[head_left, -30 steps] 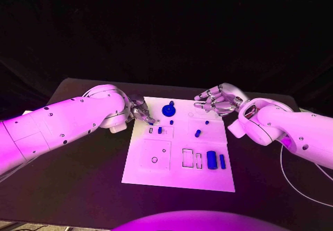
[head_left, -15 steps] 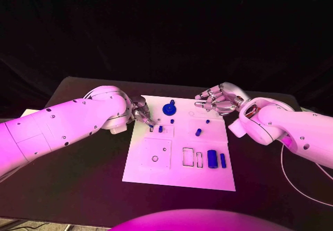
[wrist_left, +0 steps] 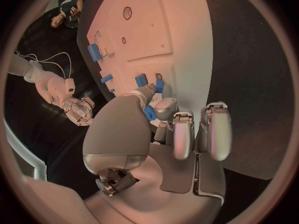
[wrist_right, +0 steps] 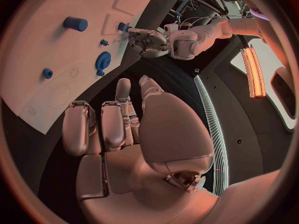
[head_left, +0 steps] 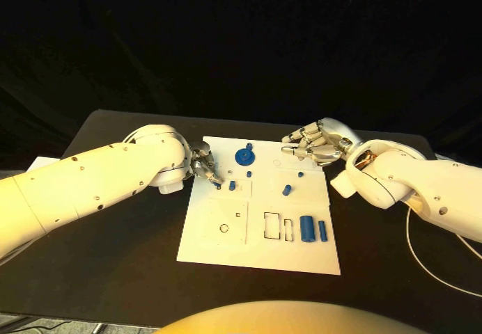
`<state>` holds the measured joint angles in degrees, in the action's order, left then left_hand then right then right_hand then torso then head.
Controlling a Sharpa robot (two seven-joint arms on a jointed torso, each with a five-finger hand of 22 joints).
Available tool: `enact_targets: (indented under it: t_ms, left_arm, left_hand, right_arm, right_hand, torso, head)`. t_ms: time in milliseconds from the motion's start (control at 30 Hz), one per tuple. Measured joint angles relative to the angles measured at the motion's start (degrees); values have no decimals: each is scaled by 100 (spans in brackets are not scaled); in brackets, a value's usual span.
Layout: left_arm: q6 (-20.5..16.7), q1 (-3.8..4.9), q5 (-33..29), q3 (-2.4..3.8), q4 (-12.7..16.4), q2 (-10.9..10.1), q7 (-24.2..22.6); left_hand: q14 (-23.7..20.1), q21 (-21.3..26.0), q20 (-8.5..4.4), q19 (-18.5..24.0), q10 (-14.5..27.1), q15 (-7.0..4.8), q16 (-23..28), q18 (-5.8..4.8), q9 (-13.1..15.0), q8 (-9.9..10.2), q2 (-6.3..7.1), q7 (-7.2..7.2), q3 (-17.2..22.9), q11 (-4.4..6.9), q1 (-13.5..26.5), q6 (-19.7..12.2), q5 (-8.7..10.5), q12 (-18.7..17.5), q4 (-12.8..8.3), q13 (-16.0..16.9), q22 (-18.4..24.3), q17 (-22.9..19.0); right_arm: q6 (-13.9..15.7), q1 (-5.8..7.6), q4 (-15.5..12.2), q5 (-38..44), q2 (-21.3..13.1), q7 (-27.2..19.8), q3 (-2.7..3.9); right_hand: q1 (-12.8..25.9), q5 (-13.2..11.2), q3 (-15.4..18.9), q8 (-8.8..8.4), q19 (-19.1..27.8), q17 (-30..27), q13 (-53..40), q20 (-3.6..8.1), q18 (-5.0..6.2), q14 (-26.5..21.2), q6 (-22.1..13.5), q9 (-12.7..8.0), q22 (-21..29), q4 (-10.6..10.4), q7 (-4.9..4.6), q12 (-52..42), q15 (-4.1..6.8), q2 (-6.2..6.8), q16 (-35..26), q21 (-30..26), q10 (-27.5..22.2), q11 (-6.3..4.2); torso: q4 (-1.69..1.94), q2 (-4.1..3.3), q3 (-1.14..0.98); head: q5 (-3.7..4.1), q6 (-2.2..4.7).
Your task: Assemble the parts on the task board
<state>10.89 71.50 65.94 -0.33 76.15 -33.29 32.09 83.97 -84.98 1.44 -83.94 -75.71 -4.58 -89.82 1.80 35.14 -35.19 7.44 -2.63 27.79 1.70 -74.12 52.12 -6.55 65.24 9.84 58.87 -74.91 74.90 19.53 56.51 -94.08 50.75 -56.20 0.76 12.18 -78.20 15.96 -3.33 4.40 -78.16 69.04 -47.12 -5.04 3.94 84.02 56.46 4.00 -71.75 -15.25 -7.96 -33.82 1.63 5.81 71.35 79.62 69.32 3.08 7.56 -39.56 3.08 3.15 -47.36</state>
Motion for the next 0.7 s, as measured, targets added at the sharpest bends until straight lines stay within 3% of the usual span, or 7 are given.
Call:
enact_targets:
  t_ms: [700]
  left_arm:
    - [220,1,-76,6,81,-28,130]
  left_hand:
    - [0,0,0,0,-7,0,0,1,4,-17,-28,-19,25,7,22,19,19,0,8,12,0,4]
  right_arm:
    - [-4,-6,0,-3,1,-5,0]
  right_hand:
    - [0,0,16,0,0,-5,5,0,0,0,0,0,5,-16,0,0,0,0,0,0,0,0]
  torso:
    - [2,3,-1]
  head:
    - [-12,-14]
